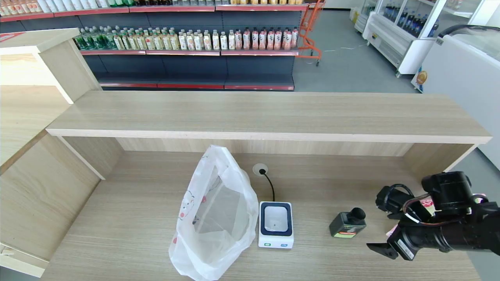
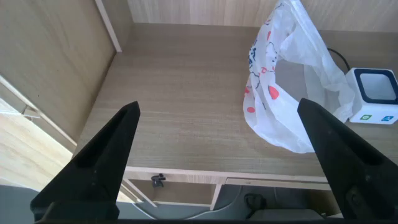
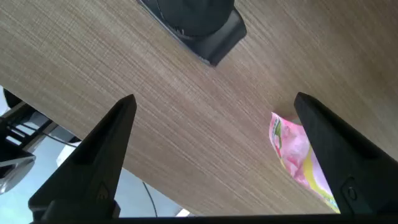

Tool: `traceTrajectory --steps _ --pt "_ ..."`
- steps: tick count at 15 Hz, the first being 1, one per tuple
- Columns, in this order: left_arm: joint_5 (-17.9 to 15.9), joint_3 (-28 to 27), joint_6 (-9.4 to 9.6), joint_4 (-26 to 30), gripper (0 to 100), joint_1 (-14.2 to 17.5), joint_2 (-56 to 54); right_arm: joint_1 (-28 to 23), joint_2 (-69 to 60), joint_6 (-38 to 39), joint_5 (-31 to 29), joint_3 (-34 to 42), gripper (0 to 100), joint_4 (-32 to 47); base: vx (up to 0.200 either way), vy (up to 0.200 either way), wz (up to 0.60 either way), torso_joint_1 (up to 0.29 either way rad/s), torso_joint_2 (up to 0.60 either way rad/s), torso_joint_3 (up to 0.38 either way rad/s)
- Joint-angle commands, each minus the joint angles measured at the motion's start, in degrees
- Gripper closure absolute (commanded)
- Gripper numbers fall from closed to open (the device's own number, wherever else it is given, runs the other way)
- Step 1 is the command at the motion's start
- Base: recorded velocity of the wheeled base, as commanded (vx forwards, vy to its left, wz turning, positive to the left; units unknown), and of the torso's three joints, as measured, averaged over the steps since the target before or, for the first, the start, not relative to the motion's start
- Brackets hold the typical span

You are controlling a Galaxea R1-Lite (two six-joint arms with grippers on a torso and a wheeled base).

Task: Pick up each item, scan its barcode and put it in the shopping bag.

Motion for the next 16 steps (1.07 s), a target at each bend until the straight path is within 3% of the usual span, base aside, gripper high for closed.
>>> traceTrajectory --steps 1,7,14,15,16 --pt "0.0 0.0 -0.02 0.0 0 0.0 0.0 1.3 7.9 -1.3 2.6 -1.8 0 -3.2 0.000 0.000 0.00 0.000 0.00 0.000" --pt "0.0 0.0 -0.02 0.0 0 0.0 0.0 7.1 15.6 -1.4 5.0 -6.3 0 -11.5 0.000 0.000 0.00 0.000 0.00 0.000" --pt "0.0 0.0 -0.02 0.0 0 0.0 0.0 8.7 17.1 -1.9 5.8 -8.6 0 -12.9 0.000 0.000 0.00 0.000 0.00 0.000" --pt "0.0 0.0 -0.02 0.0 0 0.0 0.0 8.7 17.0 -1.7 6.9 -8.6 100 -13.3 0.000 0.000 0.00 0.000 0.00 0.000" --pt "0.0 0.0 -0.02 0.0 0 0.0 0.0 8.7 16.4 -1.6 7.6 -8.6 100 -13.5 0.000 0.000 0.00 0.000 0.00 0.000"
